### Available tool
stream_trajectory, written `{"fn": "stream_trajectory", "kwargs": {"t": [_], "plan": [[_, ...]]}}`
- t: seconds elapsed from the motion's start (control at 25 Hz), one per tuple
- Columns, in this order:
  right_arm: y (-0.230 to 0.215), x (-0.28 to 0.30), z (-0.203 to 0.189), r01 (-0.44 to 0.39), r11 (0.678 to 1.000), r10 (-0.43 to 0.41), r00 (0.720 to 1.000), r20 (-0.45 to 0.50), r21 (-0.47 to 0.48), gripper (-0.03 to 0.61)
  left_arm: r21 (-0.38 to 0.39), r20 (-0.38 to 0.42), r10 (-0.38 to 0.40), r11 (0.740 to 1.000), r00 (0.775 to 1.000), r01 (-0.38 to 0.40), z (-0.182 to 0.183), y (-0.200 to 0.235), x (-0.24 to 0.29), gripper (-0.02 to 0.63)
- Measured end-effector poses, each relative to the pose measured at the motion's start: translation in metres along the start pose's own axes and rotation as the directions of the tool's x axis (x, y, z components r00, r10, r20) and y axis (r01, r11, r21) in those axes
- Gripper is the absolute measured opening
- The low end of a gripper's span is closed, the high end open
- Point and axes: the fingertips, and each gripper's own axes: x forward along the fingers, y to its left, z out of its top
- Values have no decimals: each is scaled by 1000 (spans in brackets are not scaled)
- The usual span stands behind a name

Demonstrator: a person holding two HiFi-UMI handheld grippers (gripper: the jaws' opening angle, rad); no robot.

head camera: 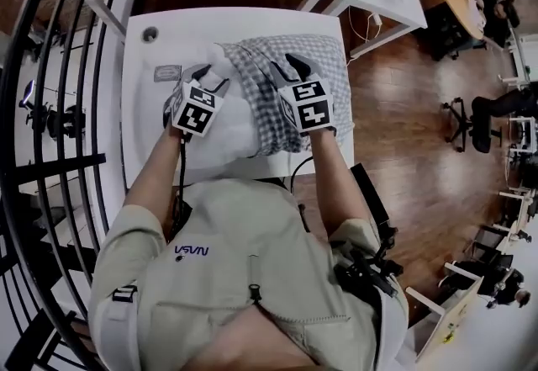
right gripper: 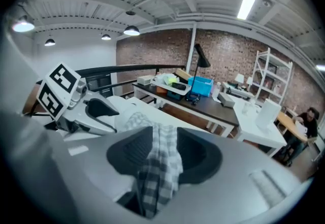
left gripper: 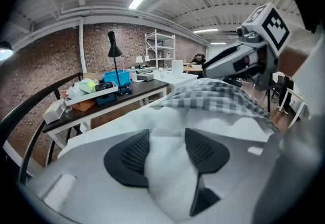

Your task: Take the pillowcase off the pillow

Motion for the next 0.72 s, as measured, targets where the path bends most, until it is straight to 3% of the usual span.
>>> {"fn": "stream_trajectory", "kwargs": {"t": [0.12,0.2,0.28,0.32,0.36,0.4,0.56,0.72], "plan": [[-1,21,-4,-23,1000,22,999,-42,-17,153,46,-17,17,999,1000,-16,-10,-19,6,133],[2,40,-15,-48,998,42,991,-124,-45,189,93,-20,52,994,998,-50,-14,-29,9,58],[6,53,-29,-69,992,45,975,-216,-105,194,106,-2,78,991,997,-77,-15,-37,5,31],[6,56,-34,-61,989,27,971,-239,-137,161,93,21,84,992,996,-85,-14,-39,-1,25],[3,57,-35,-41,986,1,971,-240,-159,56,68,55,84,994,995,-88,-10,-38,-10,23],[-2,56,-32,-12,987,-25,975,-222,-162,19,39,96,84,995,992,-88,-3,-35,-23,22],[-39,45,-4,128,991,-131,987,-89,-36,15,-38,229,115,993,967,-109,26,-17,-83,18],[-100,19,-5,284,956,-281,959,-43,80,15,-74,329,136,990,934,-118,48,-15,-129,18]]}}
